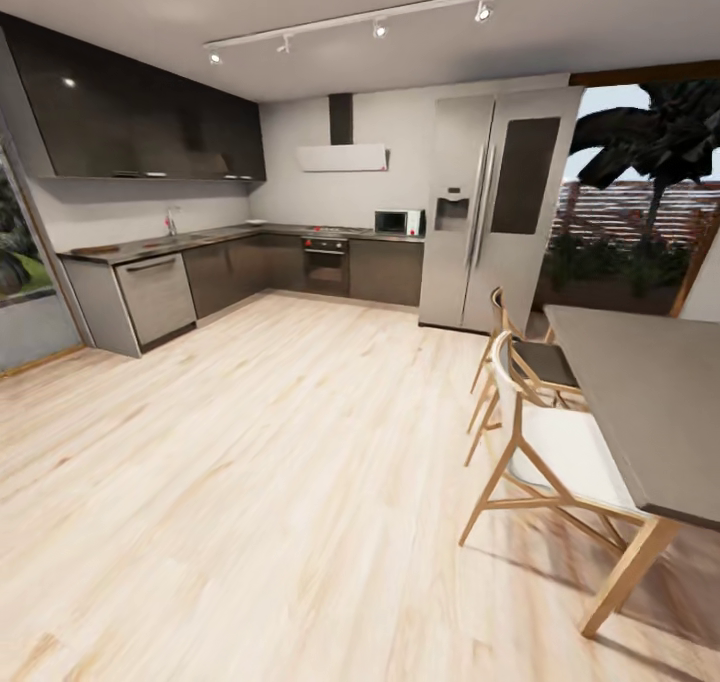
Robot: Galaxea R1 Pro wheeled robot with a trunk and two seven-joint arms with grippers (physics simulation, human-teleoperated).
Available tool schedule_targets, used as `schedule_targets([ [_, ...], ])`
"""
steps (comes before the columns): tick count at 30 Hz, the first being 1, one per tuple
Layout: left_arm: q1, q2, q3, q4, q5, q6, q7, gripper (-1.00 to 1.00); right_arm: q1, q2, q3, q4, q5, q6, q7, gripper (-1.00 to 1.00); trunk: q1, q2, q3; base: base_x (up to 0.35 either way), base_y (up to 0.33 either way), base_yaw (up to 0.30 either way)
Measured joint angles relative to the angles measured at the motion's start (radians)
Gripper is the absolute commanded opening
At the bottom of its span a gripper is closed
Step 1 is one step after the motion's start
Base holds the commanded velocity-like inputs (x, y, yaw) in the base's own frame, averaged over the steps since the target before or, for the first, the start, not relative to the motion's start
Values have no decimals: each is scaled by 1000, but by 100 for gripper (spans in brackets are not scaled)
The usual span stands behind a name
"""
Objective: In the kitchen, take the Vidalia onion out of the sink, dice it on the chopping board with the paring knife, put the diced onion into the bowl on the countertop, then place both the paring knife and the chopping board into the sink.
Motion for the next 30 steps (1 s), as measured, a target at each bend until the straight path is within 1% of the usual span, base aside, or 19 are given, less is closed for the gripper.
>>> schedule_targets([
  [30, 0, 0, 0, 2, 0, 0, 0, 100, 0, 0, 0, 0, 0, 0, 0, 100, 0, 0, -5, 307, 2, 255],
])
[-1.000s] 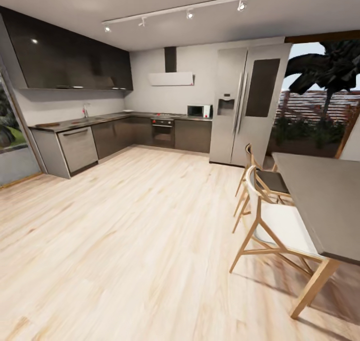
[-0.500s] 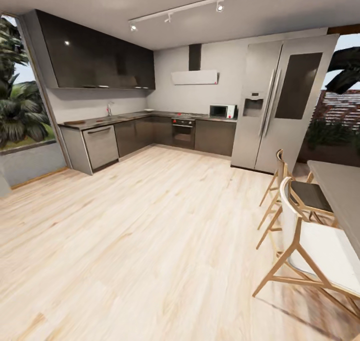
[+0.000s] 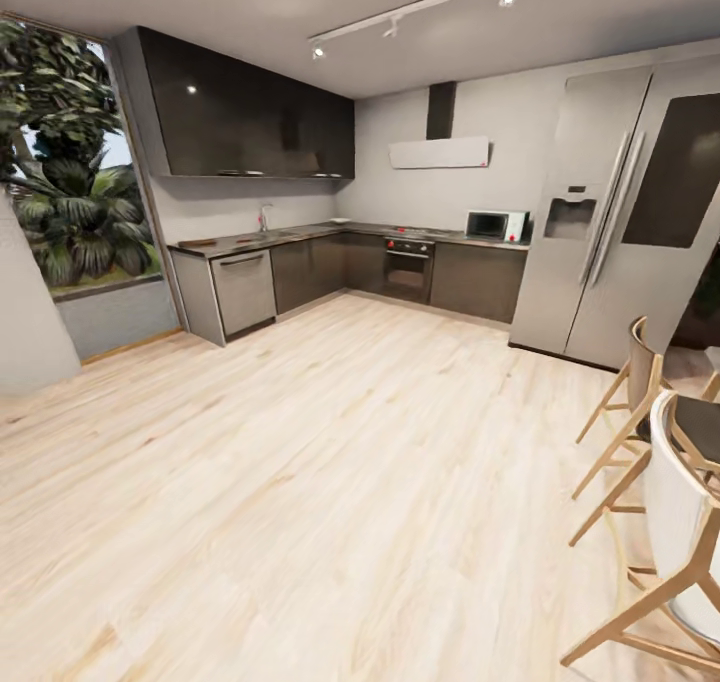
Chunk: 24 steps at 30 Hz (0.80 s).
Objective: In the kitchen, take the Vidalia onion out of the sink, dice it on the chopping board with the paring knife, put the diced onion into the bowl on the countertop, then place both the paring knife and the chopping board into the sink.
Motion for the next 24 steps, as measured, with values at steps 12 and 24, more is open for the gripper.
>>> schedule_targets([
  [12, 0, 0, 0, 0, 0, 0, 0, 100, 0, 0, 0, 0, 0, 0, 0, 100, 0, 0, 0, 317, 0, 255],
  [24, 0, 0, 0, 0, 0, 0, 2, 100, 0, 0, -1, 0, 0, 0, 0, 100, 0, 0, 0, 318, 0, 106],
])
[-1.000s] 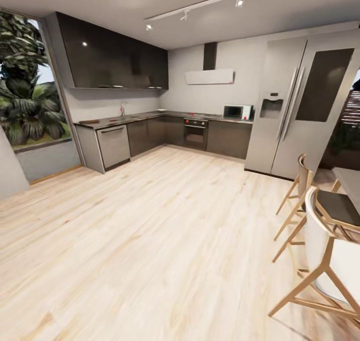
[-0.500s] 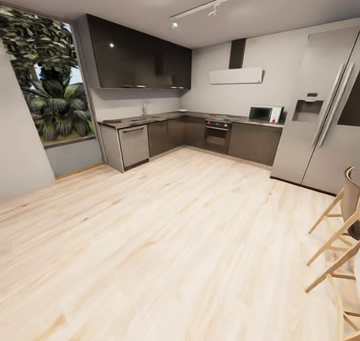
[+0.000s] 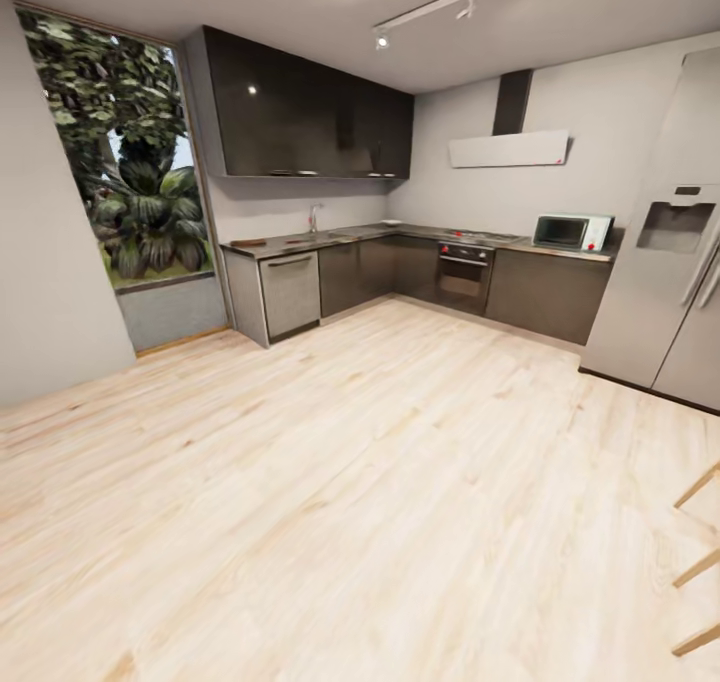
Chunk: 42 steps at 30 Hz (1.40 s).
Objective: In the kitchen, take the Vidalia onion out of the sink, dice it on the chopping board with the paring knife, put the diced onion into the bowl on the countertop, then place both the paring knife and the chopping board into the sink.
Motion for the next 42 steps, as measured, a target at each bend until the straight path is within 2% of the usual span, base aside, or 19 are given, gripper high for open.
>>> schedule_targets([
  [42, 0, 0, 0, 0, 0, 0, 1, 100, 0, 0, 1, 0, 0, 0, 0, 100, 0, 0, 0, 318, 0, 0],
])
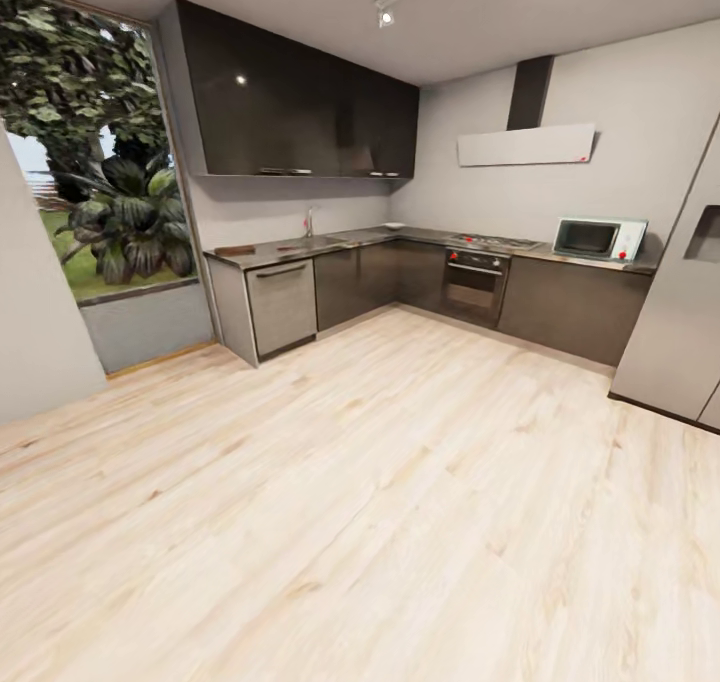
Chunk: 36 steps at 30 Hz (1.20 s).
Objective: In the kitchen, take the Vidalia onion out of the sink, dice it on the chopping board with the paring knife, put the diced onion into the bowl on the countertop, then place both the paring knife and the chopping board into the sink.
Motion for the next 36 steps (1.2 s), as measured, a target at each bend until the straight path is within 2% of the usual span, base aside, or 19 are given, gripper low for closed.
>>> schedule_targets([
  [36, 0, 0, 0, 0, 0, 0, 0, 100, 0, 0, 0, 0, 0, 0, 0, 100, 0, 0, 0, 318, 0, 0],
])
